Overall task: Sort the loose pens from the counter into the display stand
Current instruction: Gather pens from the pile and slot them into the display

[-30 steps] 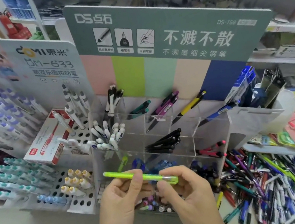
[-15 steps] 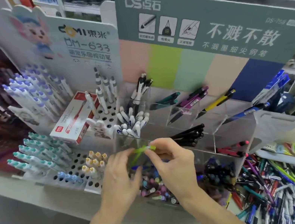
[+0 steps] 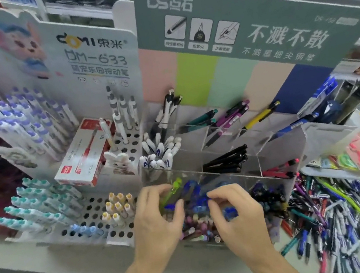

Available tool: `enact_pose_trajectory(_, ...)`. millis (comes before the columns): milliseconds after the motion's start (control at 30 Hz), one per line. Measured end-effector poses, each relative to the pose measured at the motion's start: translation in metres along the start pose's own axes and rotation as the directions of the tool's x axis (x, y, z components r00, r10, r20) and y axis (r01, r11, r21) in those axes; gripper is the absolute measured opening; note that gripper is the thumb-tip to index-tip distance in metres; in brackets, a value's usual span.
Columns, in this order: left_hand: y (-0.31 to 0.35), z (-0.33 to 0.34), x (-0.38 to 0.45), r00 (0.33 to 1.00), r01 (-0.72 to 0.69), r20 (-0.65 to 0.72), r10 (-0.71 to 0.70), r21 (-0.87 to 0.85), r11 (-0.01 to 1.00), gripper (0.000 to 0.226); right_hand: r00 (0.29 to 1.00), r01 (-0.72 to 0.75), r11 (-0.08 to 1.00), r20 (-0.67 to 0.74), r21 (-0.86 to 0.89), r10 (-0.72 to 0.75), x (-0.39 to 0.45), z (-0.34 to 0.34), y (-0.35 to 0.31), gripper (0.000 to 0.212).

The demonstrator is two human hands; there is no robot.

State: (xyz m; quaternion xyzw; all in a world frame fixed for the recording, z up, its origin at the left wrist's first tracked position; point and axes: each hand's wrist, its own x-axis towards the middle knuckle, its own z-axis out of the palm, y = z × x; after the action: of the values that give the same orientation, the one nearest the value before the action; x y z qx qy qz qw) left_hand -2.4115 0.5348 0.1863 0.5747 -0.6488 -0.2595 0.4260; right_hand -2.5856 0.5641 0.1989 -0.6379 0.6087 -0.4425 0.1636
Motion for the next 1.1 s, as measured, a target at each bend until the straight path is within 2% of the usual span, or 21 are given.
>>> enact_pose_trajectory(67, 0.021, 0.0, -0.008, 1.0, -0.017, -0.002, 0.017, -0.113, 0.993, 0.023, 0.995, -0.045, 0.998, -0.082, 0.032, 0.048, -0.016, -0.018, 0.003, 0.027)
enact_pose_trajectory(100, 0.031, 0.004, -0.012, 0.999, -0.002, 0.04, 0.009, -0.174, 0.985, 0.022, 0.989, -0.057, 0.997, -0.131, 0.043, 0.062, -0.024, -0.029, 0.005, 0.027)
enact_pose_trajectory(200, 0.059, 0.027, -0.023, 0.966, 0.032, 0.256, 0.046, -0.292, 0.956, 0.023, 0.957, -0.107, 0.992, -0.261, 0.07, 0.122, -0.043, -0.063, 0.012, 0.022)
enact_pose_trajectory(333, 0.095, 0.061, -0.038, 0.844, 0.01, 0.514, 0.153, -0.301, 0.953, 0.022, 0.861, -0.251, 0.965, -0.439, 0.072, 0.257, -0.069, -0.112, 0.045, 0.025)
enact_pose_trajectory(433, 0.111, 0.097, -0.054, 0.726, -0.028, 0.659, 0.196, -0.257, 0.966, 0.017, 0.72, -0.447, 0.886, -0.538, 0.124, 0.438, -0.094, -0.15, 0.088, 0.029)
enact_pose_trajectory(500, 0.12, 0.129, -0.068, 0.658, -0.029, 0.733, 0.173, -0.205, 0.978, 0.012, 0.618, -0.588, 0.786, -0.52, 0.192, 0.59, -0.112, -0.178, 0.122, 0.031)
enact_pose_trajectory(600, 0.128, 0.187, -0.087, 0.582, -0.013, 0.811, 0.062, -0.067, 0.998, 0.005, 0.524, -0.772, 0.612, -0.375, 0.169, 0.765, -0.147, -0.215, 0.181, 0.026)
enact_pose_trajectory(667, 0.128, 0.225, -0.102, 0.561, -0.007, 0.827, -0.023, 0.033, 0.999, 0.01, 0.462, -0.86, 0.504, -0.296, 0.084, 0.836, -0.172, -0.234, 0.219, 0.035)
enact_pose_trajectory(767, 0.128, 0.276, -0.121, 0.571, -0.01, 0.809, -0.137, 0.174, 0.985, 0.021, 0.396, -0.918, 0.395, -0.136, -0.034, 0.908, -0.196, -0.251, 0.259, 0.071)
enact_pose_trajectory(867, 0.128, 0.318, -0.135, 0.585, 0.003, 0.758, -0.288, 0.353, 0.936, 0.029, 0.43, -0.901, 0.421, -0.078, -0.106, 0.9, -0.203, -0.262, 0.285, 0.083)
enact_pose_trajectory(933, 0.127, 0.336, -0.143, 0.592, 0.029, 0.712, -0.379, 0.451, 0.892, 0.032, 0.449, -0.894, 0.444, -0.12, -0.062, 0.886, -0.202, -0.27, 0.3, 0.085)
enact_pose_trajectory(1000, 0.127, 0.349, -0.15, 0.582, 0.049, 0.68, -0.447, 0.519, 0.853, 0.034, 0.43, -0.899, 0.438, -0.177, 0.006, 0.885, -0.194, -0.279, 0.316, 0.088)
enact_pose_trajectory(1033, 0.128, 0.353, -0.152, 0.577, 0.08, 0.657, -0.485, 0.545, 0.834, 0.034, 0.427, -0.899, 0.437, -0.184, 0.018, 0.886, -0.188, -0.282, 0.323, 0.09)
enact_pose_trajectory(1100, 0.131, 0.362, -0.155, 0.578, 0.168, 0.6, -0.552, 0.575, 0.801, 0.037, 0.466, -0.884, 0.466, -0.127, -0.026, 0.876, -0.175, -0.285, 0.335, 0.094)
